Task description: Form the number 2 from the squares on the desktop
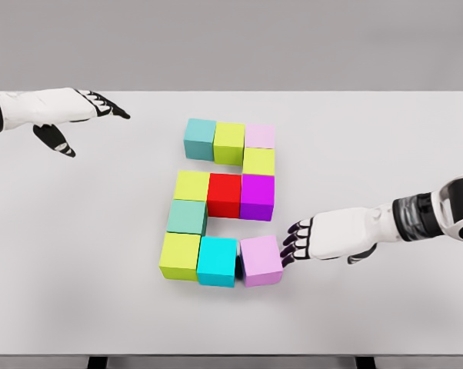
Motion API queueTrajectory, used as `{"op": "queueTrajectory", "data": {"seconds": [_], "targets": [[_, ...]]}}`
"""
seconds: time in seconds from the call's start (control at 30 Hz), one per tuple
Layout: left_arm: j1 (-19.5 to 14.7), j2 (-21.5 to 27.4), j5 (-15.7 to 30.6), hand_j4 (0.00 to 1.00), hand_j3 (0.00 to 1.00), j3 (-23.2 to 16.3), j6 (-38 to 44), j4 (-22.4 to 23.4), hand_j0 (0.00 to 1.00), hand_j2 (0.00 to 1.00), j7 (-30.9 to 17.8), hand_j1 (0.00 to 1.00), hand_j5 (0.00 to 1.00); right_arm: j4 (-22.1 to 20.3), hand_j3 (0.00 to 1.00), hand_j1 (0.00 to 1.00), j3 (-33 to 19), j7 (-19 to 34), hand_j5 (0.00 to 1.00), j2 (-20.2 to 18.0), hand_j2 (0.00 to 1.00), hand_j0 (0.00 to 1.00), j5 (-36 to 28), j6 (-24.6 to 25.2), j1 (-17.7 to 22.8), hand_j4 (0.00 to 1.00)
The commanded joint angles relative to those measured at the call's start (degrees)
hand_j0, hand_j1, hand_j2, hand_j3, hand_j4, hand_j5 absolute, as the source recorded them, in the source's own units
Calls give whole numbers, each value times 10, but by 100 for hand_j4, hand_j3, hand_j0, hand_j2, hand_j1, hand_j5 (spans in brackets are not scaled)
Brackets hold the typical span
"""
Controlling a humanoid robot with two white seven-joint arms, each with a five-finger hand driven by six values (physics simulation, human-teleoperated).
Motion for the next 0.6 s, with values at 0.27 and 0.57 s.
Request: {"op": "queueTrajectory", "data": {"seconds": [0.27, 0.57], "targets": [[1, 0, 3, 100, 100, 1, 1, 0, 100, 100, 0, 100, 100, 0, 100, 100, 17, 0, 100, 5, 100, 100, -6, 1, 0, 100], [1, -1, 3, 100, 100, 1, 1, -1, 100, 100, 0, 100, 100, -1, 100, 100, 20, 0, 100, 6, 100, 100, -6, 1, -1, 100]]}}
